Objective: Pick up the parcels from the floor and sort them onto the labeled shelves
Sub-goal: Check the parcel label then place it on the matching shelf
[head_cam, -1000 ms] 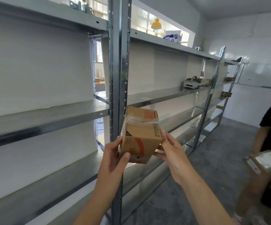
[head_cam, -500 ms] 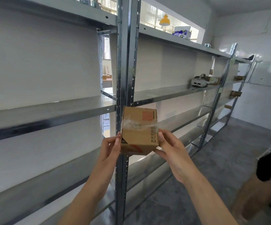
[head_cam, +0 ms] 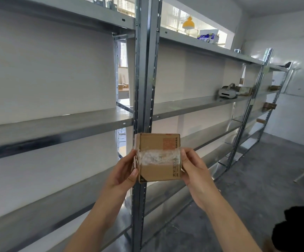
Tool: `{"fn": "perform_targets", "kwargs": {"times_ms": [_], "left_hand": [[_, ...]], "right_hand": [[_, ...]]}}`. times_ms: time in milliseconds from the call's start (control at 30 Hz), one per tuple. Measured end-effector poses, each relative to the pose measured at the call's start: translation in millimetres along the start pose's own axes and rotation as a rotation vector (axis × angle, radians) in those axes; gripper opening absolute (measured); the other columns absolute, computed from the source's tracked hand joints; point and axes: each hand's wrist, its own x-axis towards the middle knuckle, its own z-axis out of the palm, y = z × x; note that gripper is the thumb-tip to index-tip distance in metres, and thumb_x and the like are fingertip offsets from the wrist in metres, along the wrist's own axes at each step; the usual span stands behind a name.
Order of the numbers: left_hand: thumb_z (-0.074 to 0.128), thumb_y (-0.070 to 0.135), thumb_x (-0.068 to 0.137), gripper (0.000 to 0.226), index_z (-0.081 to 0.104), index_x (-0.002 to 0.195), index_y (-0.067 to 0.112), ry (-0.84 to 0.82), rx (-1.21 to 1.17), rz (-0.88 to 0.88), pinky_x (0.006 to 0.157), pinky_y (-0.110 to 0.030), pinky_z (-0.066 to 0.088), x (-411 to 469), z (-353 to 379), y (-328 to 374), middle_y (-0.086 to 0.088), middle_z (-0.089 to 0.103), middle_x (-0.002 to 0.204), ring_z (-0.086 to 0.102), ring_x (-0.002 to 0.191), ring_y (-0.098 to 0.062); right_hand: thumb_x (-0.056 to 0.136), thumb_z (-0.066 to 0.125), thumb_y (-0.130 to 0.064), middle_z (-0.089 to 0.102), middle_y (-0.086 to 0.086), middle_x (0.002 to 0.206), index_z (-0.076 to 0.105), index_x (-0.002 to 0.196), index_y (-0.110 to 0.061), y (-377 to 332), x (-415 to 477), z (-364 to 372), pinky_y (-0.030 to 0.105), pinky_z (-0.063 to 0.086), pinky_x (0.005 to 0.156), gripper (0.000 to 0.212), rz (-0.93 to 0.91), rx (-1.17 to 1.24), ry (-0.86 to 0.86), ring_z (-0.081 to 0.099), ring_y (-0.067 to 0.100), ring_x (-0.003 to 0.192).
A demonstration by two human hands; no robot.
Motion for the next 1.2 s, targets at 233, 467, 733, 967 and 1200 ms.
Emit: {"fn": "perform_targets", "kwargs": {"times_ms": [233, 467, 733, 967, 1200], "left_hand": [[0.048, 0.048, 0.094, 0.042, 0.064, 0.132, 0.039, 0.117, -0.03, -0.092, 0.107, -0.051, 0.049, 4, 1, 3, 0.005, 0.07, 0.132, 0.062, 0.127, -0.021], [0.048, 0.066, 0.08, 0.045, 0.071, 0.116, 0.05, 0.165, 0.026, -0.128, 0.107, -0.052, 0.049, 2, 4, -1, 0.015, 0.076, 0.116, 0.066, 0.12, -0.012], [0.05, 0.061, 0.086, 0.046, 0.06, 0.13, 0.054, 0.131, 0.045, -0.052, 0.109, -0.052, 0.047, 0, 16, -4, 0.017, 0.068, 0.132, 0.058, 0.13, -0.015], [0.055, 0.044, 0.086, 0.048, 0.055, 0.133, 0.057, 0.195, 0.07, 0.027, 0.079, -0.005, 0.052, -3, 25, -3, 0.016, 0.049, 0.139, 0.056, 0.127, -0.007], [0.055, 0.031, 0.097, 0.045, 0.055, 0.133, 0.057, 0.177, 0.078, 0.044, 0.11, -0.039, 0.046, -6, 19, 0, 0.017, 0.057, 0.14, 0.057, 0.13, -0.008]], "right_hand": [[0.084, 0.065, -0.04, 0.073, -0.002, 0.121, 0.066, 0.129, -0.028, 7, 2, -10, 0.047, 0.051, 0.108, 0.046, -0.016, -0.128, -0.139, 0.066, 0.02, 0.119], [0.081, 0.071, -0.034, 0.074, 0.0, 0.122, 0.067, 0.128, -0.024, 9, -1, -17, 0.054, 0.048, 0.109, 0.048, -0.047, -0.12, -0.131, 0.065, 0.022, 0.122], [0.082, 0.062, -0.042, 0.076, -0.001, 0.114, 0.071, 0.116, -0.022, 6, 3, -9, 0.044, 0.054, 0.105, 0.04, -0.062, -0.039, -0.042, 0.071, 0.018, 0.11], [0.087, 0.056, -0.043, 0.075, 0.0, 0.112, 0.071, 0.115, -0.024, 1, -1, -11, 0.044, 0.054, 0.103, 0.036, -0.076, -0.003, -0.046, 0.071, 0.018, 0.108], [0.086, 0.061, -0.041, 0.075, -0.004, 0.114, 0.068, 0.12, -0.024, -2, -4, -17, 0.051, 0.049, 0.109, 0.04, -0.089, -0.06, -0.116, 0.071, 0.017, 0.112]]}}
